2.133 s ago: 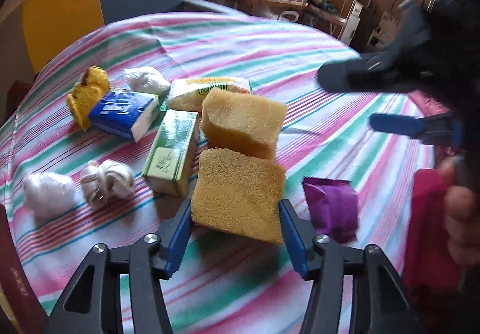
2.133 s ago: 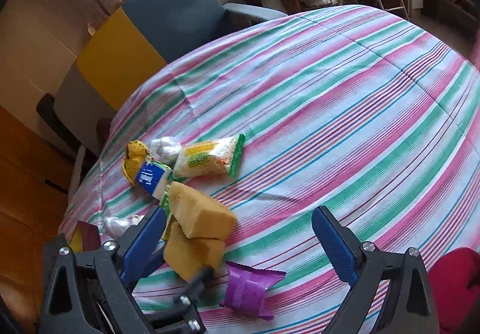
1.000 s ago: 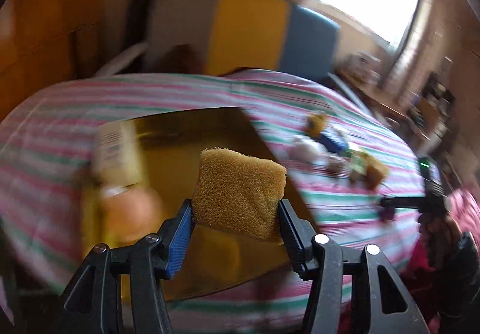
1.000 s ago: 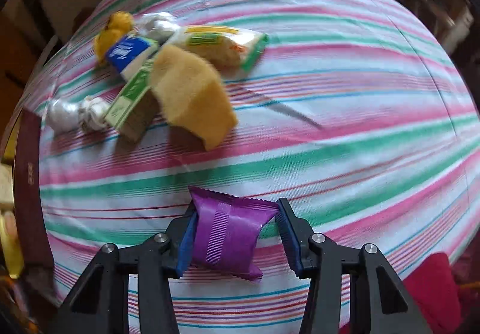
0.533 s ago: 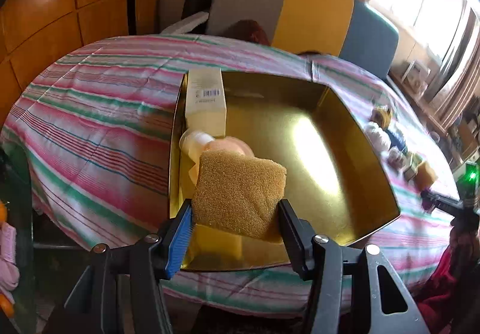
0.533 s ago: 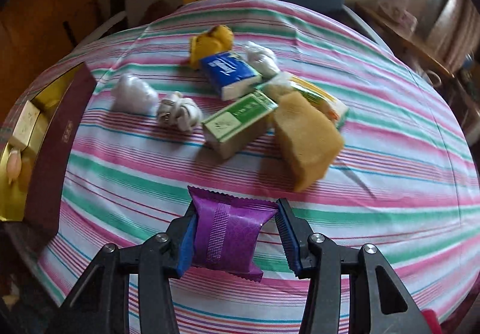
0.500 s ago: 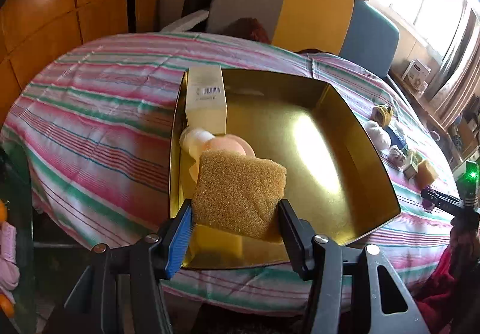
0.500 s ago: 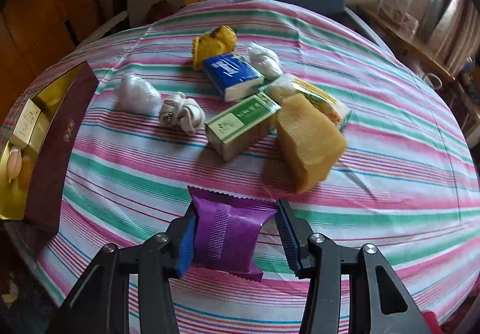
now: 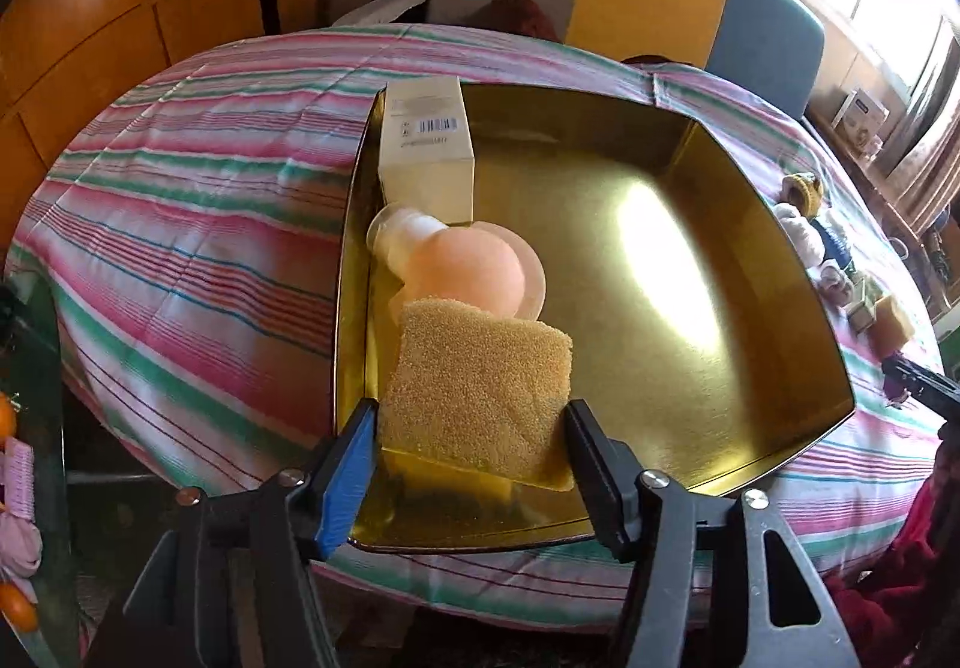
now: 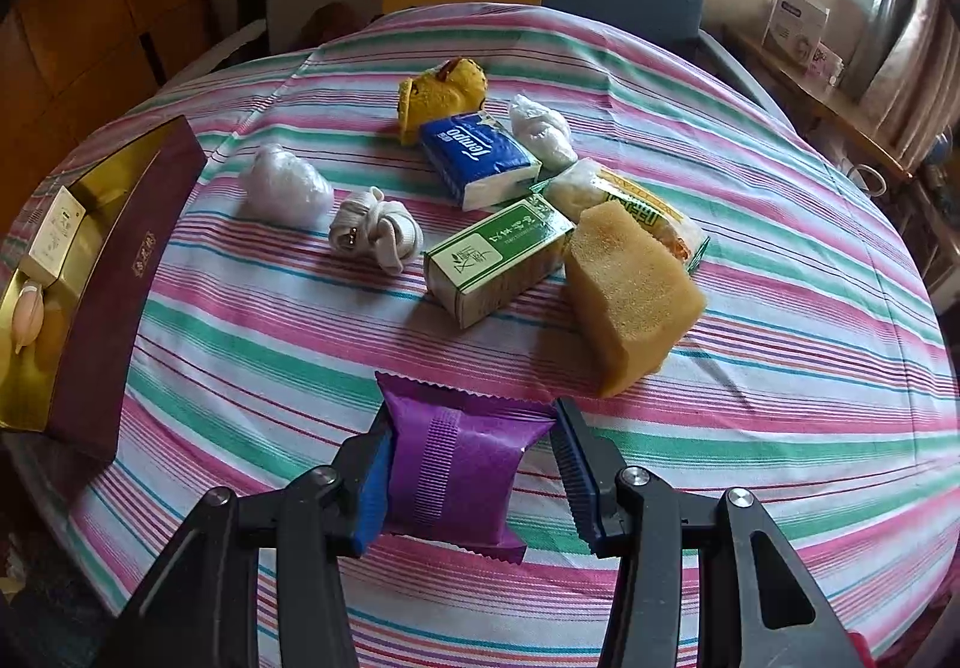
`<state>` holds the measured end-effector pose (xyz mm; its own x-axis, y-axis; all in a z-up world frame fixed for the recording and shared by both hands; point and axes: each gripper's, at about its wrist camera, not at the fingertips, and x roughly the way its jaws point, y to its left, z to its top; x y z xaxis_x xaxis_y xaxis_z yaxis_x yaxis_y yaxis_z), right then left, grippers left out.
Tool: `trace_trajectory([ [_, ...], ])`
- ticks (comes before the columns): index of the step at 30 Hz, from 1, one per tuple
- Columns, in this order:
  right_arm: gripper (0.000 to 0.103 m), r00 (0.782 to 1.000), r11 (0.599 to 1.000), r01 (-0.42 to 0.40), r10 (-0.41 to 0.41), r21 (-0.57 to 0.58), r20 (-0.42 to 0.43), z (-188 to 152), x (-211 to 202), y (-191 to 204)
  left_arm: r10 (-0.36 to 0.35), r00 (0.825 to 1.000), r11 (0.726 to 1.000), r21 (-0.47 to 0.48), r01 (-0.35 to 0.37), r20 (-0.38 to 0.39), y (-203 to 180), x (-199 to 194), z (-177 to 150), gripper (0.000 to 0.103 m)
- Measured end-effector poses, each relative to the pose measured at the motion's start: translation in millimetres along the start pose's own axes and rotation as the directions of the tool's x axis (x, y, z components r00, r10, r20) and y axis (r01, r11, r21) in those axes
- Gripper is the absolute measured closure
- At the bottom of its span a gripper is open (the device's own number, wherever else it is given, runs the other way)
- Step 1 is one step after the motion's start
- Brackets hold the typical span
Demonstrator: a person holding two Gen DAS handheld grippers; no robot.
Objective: Organize objects
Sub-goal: 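Release the yellow sponge in the tray and open the left tool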
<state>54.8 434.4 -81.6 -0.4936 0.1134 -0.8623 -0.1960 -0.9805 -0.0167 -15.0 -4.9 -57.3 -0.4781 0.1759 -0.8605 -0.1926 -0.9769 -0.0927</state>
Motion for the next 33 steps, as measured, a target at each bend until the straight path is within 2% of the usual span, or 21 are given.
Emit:
trace_trajectory([
  [1, 0.054, 1.0, 1.0, 0.001, -0.001, -0.003, -0.002, 0, 0, 0, 0.01, 1.0, 1.0, 0.005, -0.01, 0.004, -1, 0, -1, 0.036],
  [7, 0.054, 1.0, 1.0, 0.013, -0.013, -0.017, -0.014, -2, 3, 3, 0.019, 1.0, 1.0, 0.002, -0.019, 0.019, 0, -2, -4, 0.036],
  [21, 0.054, 0.998, 0.999, 0.02, -0.022, -0.042, -0.051, -6, 12, 8, 0.045, 0.992, 0.999, -0.01, -0.044, 0.12, 0, -28, 4, 0.036],
  [33, 0.053, 0.996, 1.0, 0.004, -0.005, -0.009, -0.092, -7, 21, 4, 0.051, 0.99, 0.999, -0.015, -0.049, 0.133, 1, -31, 4, 0.036],
])
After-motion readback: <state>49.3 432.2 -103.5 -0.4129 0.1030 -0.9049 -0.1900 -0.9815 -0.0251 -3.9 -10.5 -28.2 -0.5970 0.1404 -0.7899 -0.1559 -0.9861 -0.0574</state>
